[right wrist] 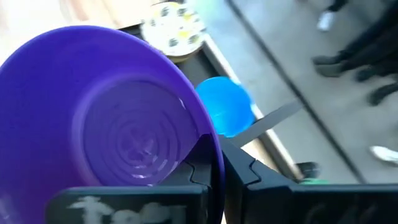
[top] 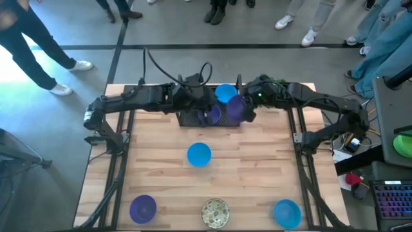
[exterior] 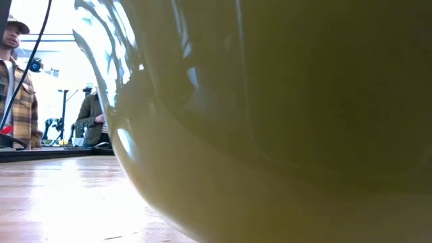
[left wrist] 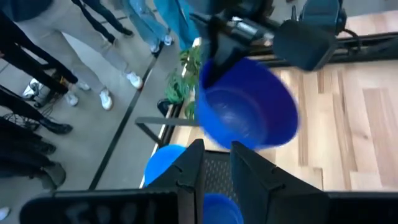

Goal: Pick & Place Mini bowls
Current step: Stack the top purple bowl on top of the purple bowl on the shelf

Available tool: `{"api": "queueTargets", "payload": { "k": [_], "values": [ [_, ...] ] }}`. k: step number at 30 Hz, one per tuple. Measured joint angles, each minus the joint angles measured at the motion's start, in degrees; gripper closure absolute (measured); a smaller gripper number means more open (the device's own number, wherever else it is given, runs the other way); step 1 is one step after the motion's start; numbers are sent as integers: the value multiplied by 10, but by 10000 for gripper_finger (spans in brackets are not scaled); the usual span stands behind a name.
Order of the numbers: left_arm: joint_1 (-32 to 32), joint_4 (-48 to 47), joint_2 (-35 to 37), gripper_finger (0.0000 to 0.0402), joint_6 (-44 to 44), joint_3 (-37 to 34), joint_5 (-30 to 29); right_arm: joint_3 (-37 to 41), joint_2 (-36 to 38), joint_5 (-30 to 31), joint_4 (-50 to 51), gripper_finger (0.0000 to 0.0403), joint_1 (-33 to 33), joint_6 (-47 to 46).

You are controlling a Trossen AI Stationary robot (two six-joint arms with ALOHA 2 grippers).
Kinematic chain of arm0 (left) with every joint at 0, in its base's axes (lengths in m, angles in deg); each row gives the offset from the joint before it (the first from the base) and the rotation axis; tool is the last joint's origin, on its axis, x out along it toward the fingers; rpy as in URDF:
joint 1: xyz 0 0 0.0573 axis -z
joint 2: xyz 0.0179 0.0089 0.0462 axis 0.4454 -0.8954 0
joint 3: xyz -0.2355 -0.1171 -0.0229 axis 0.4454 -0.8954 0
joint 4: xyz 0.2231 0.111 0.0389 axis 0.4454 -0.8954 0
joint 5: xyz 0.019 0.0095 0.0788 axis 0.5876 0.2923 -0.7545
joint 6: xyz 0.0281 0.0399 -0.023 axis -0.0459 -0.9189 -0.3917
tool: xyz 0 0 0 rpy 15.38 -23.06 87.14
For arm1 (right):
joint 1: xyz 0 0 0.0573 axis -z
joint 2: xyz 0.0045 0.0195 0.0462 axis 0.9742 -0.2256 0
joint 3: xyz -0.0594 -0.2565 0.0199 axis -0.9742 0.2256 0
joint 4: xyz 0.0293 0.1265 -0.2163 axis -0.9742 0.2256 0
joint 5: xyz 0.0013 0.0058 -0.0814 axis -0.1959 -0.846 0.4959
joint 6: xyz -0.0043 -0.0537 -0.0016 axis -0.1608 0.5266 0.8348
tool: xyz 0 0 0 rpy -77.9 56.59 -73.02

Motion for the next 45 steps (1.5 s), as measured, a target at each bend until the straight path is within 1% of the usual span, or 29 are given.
{"api": "queueTargets", "payload": {
  "k": [5,9,11,18,24,29,36,45],
  "values": [
    [0,91,0,330,21,-46,-6,-30,-32,39,0,394,0,24],
    [0,117,-1,330,35,-79,-62,-46,-47,49,-1,394,0,42],
    [-1,137,-2,330,52,-92,-74,-49,-49,49,-2,394,0,51],
    [-2,213,-3,330,82,-134,-76,-51,-49,49,-9,394,0,65],
    [-6,243,-8,330,88,-157,-87,-51,-49,49,-12,395,0,69],
    [-11,296,-9,330,114,-183,-93,-51,-49,49,-19,395,0,73],
    [-22,317,-8,330,162,-209,-98,-51,-49,52,-25,395,1,75],
    [-33,321,-8,330,216,-210,-98,-51,-49,52,-35,394,1,74]
  ]
}}
